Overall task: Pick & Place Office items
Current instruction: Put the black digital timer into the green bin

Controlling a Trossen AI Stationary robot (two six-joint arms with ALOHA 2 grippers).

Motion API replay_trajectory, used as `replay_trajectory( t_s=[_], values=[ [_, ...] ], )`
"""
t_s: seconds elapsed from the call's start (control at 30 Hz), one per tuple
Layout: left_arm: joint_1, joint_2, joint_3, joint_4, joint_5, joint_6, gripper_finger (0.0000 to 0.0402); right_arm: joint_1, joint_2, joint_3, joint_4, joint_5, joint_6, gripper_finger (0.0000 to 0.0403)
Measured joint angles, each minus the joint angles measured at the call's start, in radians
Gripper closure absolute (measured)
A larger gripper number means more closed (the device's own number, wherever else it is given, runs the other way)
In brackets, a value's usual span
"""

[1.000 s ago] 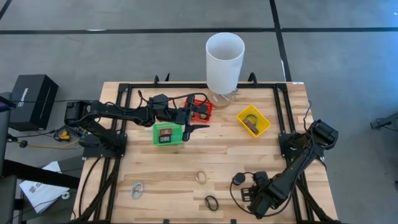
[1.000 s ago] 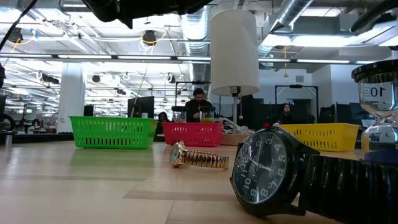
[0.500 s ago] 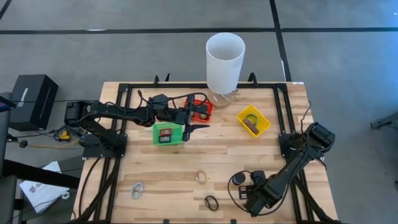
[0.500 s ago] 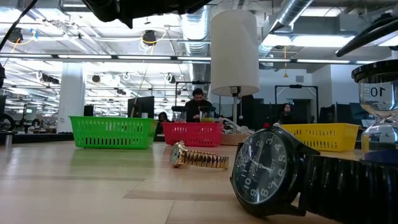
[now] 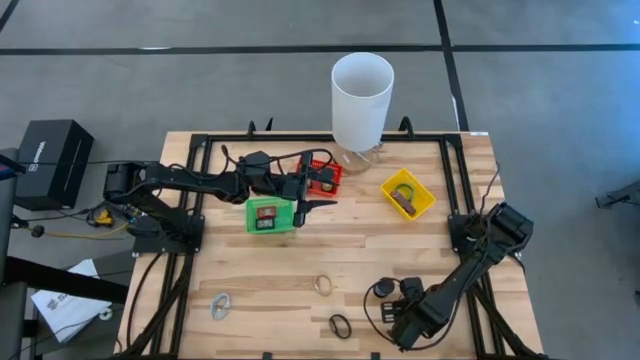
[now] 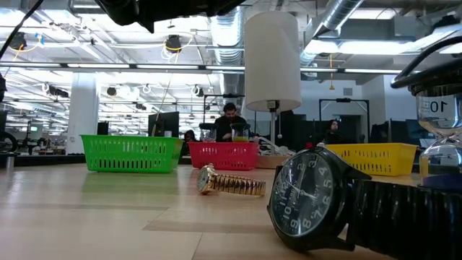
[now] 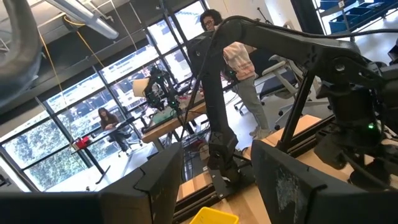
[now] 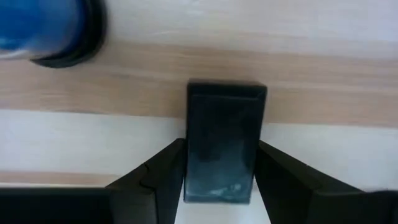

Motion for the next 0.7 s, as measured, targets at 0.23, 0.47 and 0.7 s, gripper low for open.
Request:
replay_trajectory(
  t_s=[0.23,0.47,0.7],
  values=[
    [0.000,0.000,0.000,0.008,0.000,0.000,0.0215,-0.002,0.014,0.002,0.005,-0.019,-0.018,0.0226],
    [0.000,0.000,0.000,0.008,0.000,0.000,0.0215,-0.002,0.020,0.002,0.002,-0.023,-0.064,0.0239],
    [0.000,0.000,0.000,0.009,0.000,0.000,0.0215,0.000,-0.022,-0.004,-0.010,-0.028,-0.191,0.0248]
  ],
)
